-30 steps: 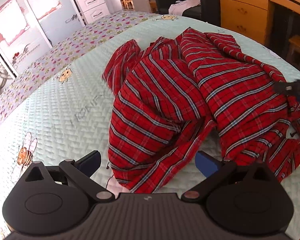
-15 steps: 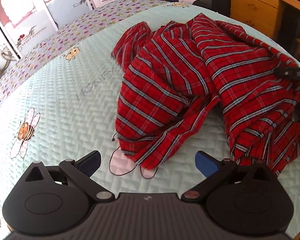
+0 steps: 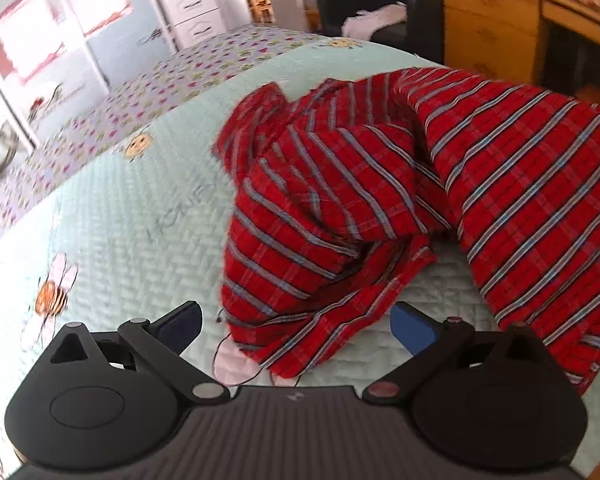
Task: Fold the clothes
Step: 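Close the right gripper on the shirt fabric while the left gripper approaches it, then lift the shirt high with the right gripper while the left gripper grasps another part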
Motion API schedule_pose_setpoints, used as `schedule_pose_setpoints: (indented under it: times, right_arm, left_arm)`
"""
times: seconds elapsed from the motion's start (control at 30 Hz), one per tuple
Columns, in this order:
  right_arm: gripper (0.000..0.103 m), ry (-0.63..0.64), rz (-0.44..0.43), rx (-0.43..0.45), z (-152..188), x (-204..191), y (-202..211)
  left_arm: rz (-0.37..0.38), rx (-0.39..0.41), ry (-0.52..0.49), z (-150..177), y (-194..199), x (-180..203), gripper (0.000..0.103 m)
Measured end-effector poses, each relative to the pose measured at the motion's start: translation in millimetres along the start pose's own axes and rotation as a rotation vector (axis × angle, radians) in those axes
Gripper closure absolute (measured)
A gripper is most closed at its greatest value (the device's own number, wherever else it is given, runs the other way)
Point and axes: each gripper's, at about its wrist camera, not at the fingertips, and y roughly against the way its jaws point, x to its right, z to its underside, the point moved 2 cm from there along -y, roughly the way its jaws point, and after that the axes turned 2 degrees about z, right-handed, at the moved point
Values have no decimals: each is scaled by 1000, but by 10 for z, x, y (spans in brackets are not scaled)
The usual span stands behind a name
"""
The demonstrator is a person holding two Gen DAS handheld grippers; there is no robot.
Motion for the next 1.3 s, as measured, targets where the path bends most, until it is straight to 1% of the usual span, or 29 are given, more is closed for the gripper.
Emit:
schedule_pose_setpoints:
  times: [0.1, 0.17, 0.27, 0.33, 0.43, 0.53, 0.57, 0.6, 0.63, 0.67, 0.7, 0.73, 0.77, 0.8, 0.9, 0.93, 0.97, 1.03, 1.17, 1.3]
  right_arm:
    - [97, -46, -26, 35, 10, 116, 202]
    - [97, -51, -5, 61, 5, 167, 299]
    - [97, -93, 30, 89, 19, 280, 386]
    - [97, -90, 68, 102, 42, 341, 444]
    - [97, -90, 94, 81, 100, 435, 415]
    - [97, -60, 104, 57, 187, 412, 390]
    - [97, -53, 103, 50, 217, 394, 379]
    - [96, -43, 103, 40, 252, 375, 371]
    - [96, -32, 103, 28, 288, 356, 363]
    - [95, -17, 107, 20, 327, 327, 367]
    - [94, 8, 107, 7, 363, 287, 349]
    - [92, 34, 106, -7, 399, 246, 326]
    - [91, 69, 109, -16, 435, 205, 296]
    - [91, 104, 113, -24, 471, 164, 266]
    - [90, 238, 150, -54, 571, 12, 153]
    - [94, 266, 157, -64, 585, -43, 126]
    - [96, 265, 143, -62, 581, -87, 127]
    - [97, 266, 113, -43, 521, -217, 158]
    - [98, 361, 84, 20, 333, -554, 251]
    - [98, 419, 32, 55, 119, -899, 334]
  left_arm:
    - [-33, -2, -94, -43, -147, 156, 0]
    - [-65, 17, -183, -83, -256, 274, 0]
    - [-104, 50, -308, -143, -443, 434, 0]
    - [-112, 51, -345, -200, -572, 508, 0]
    - [-121, 33, -368, -309, -787, 613, 0]
    - [-139, -19, -361, -334, -1020, 658, 1]
    - [-146, -36, -358, -342, -1097, 672, 10]
    - [-142, -37, -338, -354, -1106, 654, 27]
    - [-137, -35, -316, -366, -1106, 633, 38]
    - [-131, -33, -294, -379, -1107, 611, 54]
    - [-107, -30, -253, -407, -1064, 565, 70]
    - [-81, -25, -209, -437, -1017, 516, 80]
    - [-67, -5, -176, -469, -932, 474, 90]
    - [-55, 18, -144, -501, -842, 432, 93]
    - [-74, 106, -125, -592, -515, 295, 96]
    - [-86, 125, -121, -613, -407, 250, 97]
    - [-100, 141, -117, -634, -298, 205, 98]
    - [-134, 177, -116, -648, -77, 122, 98]
    - [-230, 253, -119, -662, 348, -1, 100]
    - [-231, 308, -92, -653, 728, -177, 101]
